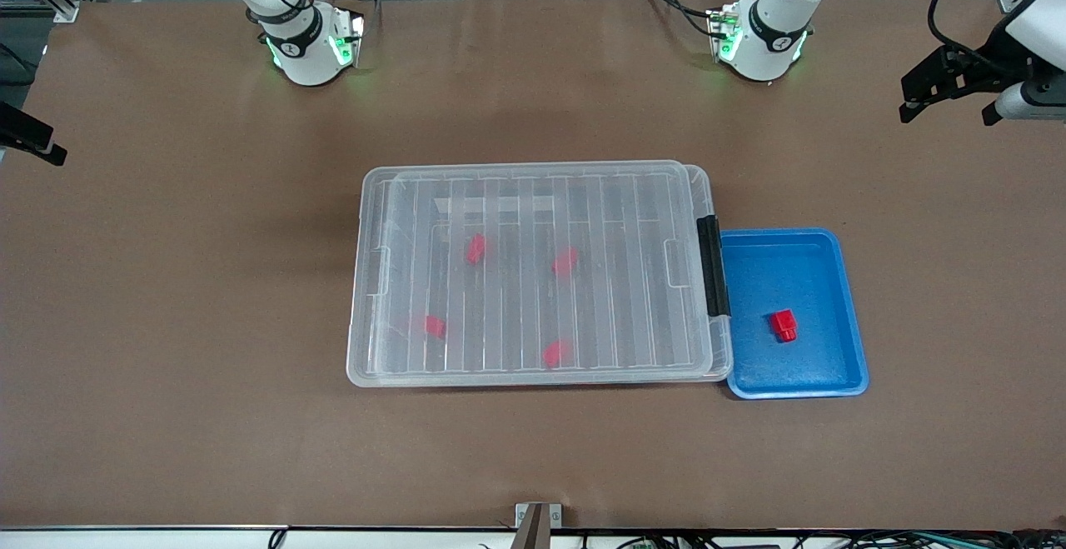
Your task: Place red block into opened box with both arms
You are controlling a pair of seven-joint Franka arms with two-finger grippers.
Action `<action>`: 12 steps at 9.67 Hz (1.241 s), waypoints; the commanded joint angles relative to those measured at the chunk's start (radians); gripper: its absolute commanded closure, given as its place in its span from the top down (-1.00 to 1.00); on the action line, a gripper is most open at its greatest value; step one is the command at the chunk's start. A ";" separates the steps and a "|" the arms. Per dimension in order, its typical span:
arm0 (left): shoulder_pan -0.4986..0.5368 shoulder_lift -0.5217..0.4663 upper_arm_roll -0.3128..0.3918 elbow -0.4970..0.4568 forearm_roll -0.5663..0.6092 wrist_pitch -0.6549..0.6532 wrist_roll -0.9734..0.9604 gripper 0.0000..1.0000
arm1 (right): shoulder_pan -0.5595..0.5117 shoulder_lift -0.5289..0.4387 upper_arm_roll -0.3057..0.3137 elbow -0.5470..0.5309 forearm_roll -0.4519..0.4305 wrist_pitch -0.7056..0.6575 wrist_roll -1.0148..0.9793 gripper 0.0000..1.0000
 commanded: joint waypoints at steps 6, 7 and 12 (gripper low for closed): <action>0.033 0.123 0.010 0.019 0.039 0.072 0.029 1.00 | -0.012 -0.024 0.009 -0.023 -0.011 0.003 -0.010 1.00; 0.070 0.186 0.010 0.010 0.034 0.129 0.027 1.00 | -0.012 -0.024 0.009 -0.023 0.001 0.003 -0.008 1.00; 0.052 0.476 0.003 -0.047 0.026 0.410 -0.072 1.00 | 0.129 0.045 0.019 -0.035 0.060 0.068 0.130 1.00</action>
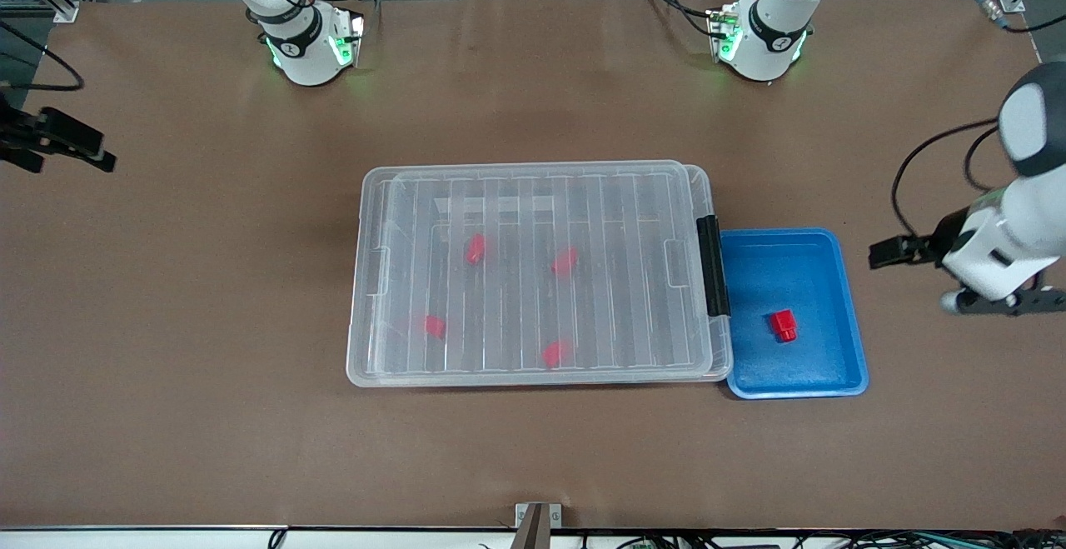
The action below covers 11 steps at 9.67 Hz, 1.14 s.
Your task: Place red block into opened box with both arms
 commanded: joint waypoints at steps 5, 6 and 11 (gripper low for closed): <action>-0.049 0.290 -0.006 -0.026 0.017 0.261 -0.185 0.97 | 0.205 0.234 -0.001 -0.067 0.016 0.222 0.099 1.00; -0.049 0.322 -0.005 -0.045 0.017 0.324 -0.202 0.93 | 0.243 0.241 -0.001 -0.113 0.017 0.302 0.107 1.00; -0.058 0.370 -0.005 -0.125 0.017 0.484 -0.281 0.54 | 0.317 0.287 0.000 -0.301 0.017 0.608 0.159 1.00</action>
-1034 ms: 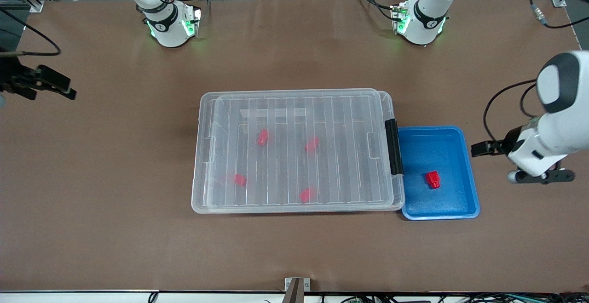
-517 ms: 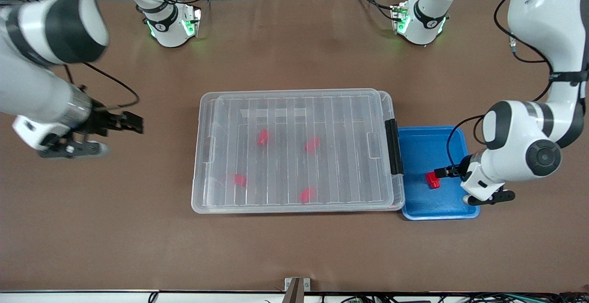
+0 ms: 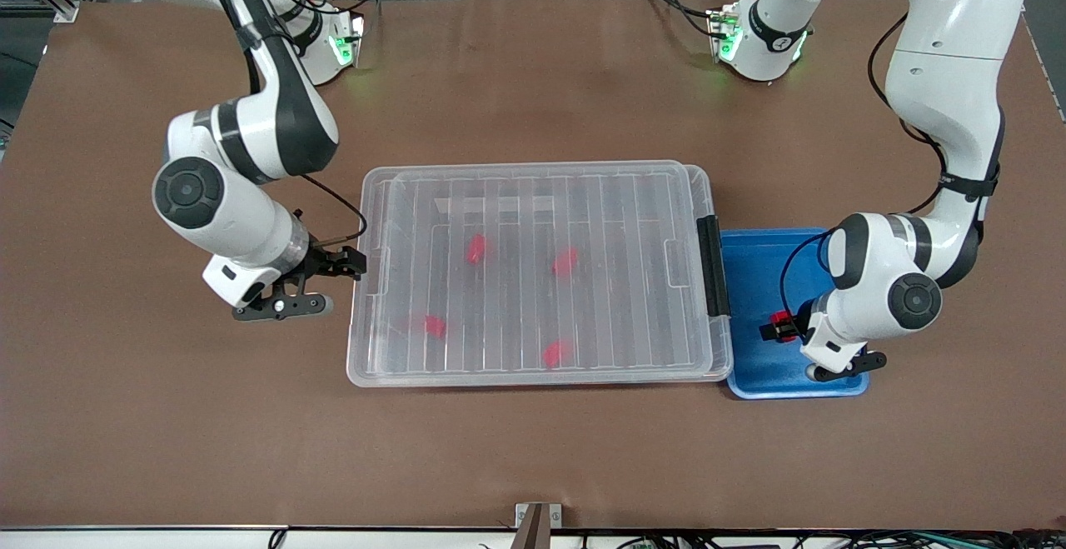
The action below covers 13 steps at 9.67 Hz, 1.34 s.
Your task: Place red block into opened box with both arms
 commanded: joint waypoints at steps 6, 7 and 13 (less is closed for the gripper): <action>-0.001 0.028 0.000 -0.016 0.017 0.028 -0.051 -0.72 | 0.019 0.034 -0.010 -0.055 -0.009 0.093 -0.007 1.00; -0.001 0.015 -0.003 -0.009 0.017 0.018 -0.052 -0.79 | 0.002 0.034 -0.010 -0.055 -0.009 0.082 -0.039 1.00; -0.158 -0.204 -0.011 0.054 0.017 -0.232 -0.325 -0.99 | -0.105 0.019 -0.016 -0.055 -0.020 -0.008 -0.213 1.00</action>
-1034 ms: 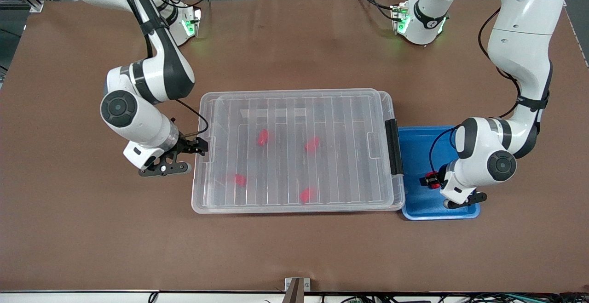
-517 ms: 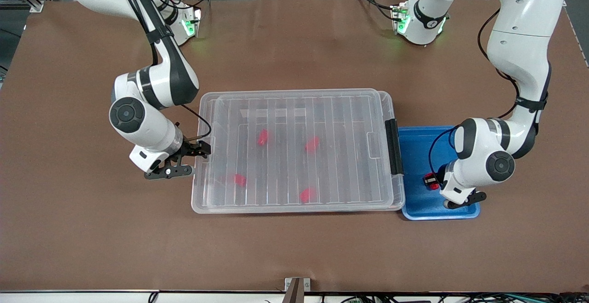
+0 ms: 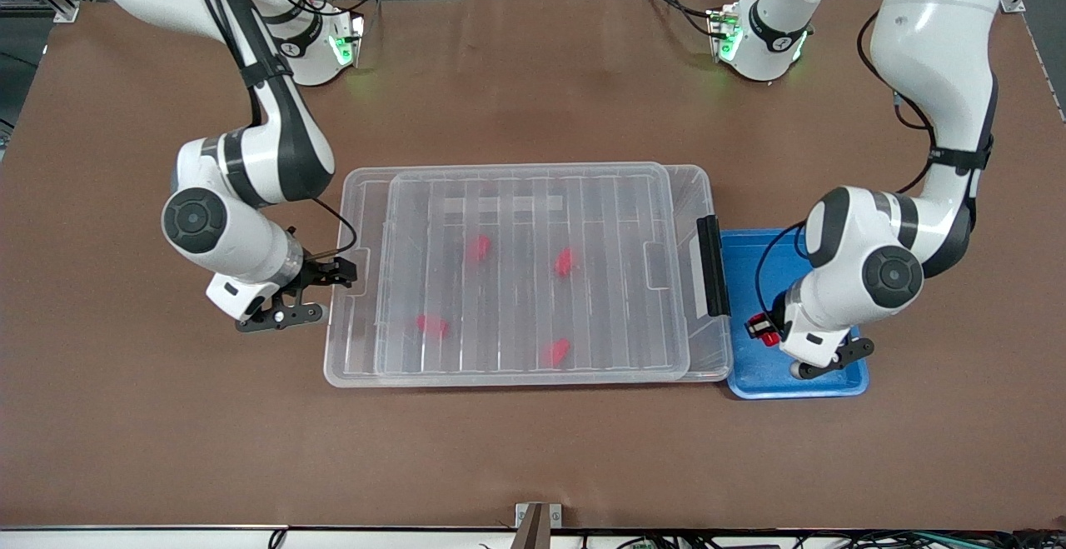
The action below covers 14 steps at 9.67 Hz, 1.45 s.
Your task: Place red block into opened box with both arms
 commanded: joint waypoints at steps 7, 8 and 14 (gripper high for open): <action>-0.148 -0.081 -0.116 -0.013 0.017 -0.078 -0.186 -1.00 | -0.180 -0.030 0.005 0.005 -0.098 -0.121 -0.143 1.00; -0.175 -0.048 -0.116 -0.017 0.017 -0.045 -0.212 -1.00 | -0.185 -0.030 0.005 0.008 -0.098 -0.121 -0.155 1.00; -0.232 0.077 -0.115 -0.153 0.026 0.186 -0.193 -0.98 | -0.197 -0.098 0.007 0.273 -0.084 -0.412 0.136 1.00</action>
